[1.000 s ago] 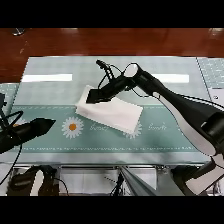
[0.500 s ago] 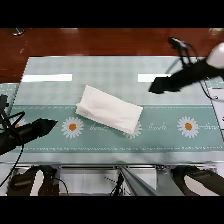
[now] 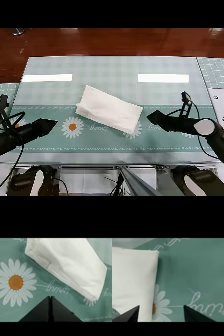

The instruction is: Fold the shirts.

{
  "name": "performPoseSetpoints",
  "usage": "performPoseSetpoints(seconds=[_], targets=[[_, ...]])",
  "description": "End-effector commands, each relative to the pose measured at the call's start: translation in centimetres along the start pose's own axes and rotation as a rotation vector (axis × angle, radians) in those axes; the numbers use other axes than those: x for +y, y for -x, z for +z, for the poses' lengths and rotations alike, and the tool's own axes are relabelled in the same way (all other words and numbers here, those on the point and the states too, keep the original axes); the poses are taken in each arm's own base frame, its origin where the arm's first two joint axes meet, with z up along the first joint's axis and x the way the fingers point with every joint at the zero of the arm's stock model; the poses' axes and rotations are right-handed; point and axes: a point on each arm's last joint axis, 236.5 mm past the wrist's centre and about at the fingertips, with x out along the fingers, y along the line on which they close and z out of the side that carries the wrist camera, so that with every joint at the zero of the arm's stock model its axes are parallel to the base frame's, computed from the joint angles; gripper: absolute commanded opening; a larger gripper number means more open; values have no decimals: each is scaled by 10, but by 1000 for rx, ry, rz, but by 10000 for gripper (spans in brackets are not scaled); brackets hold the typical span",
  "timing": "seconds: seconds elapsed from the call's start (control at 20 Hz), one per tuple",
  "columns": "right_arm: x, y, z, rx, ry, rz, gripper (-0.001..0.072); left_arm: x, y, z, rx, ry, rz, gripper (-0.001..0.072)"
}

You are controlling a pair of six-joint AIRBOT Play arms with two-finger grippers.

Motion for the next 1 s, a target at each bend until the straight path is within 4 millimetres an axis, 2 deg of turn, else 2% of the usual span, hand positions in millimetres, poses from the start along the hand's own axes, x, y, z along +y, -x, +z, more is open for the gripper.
performPoseSetpoints(seconds=[0.0,0.25,0.45,0.5,0.6,0.7,0.85,0.95], targets=[[-5,-31,-12,99,-33,-13,627,0,0,0,-1,0,0,28],[35,-66,-28,321,-30,143,628,0,0,0,-1,0,0,28],[47,-84,-46,415,-6,162,611,0,0,0,-1,0,0,28],[55,-86,-48,423,23,171,496,0,0,0,-1,0,0,28],[80,-84,-41,405,150,224,26,0,0,0,-1,0,0,28],[117,-73,-21,380,244,292,23,0,0,0,-1,0,0,28],[183,-40,20,308,368,397,23,2,-2,-2,4,4,3,28],[206,-21,54,230,431,356,23,7,-6,-2,-6,5,8,28]])
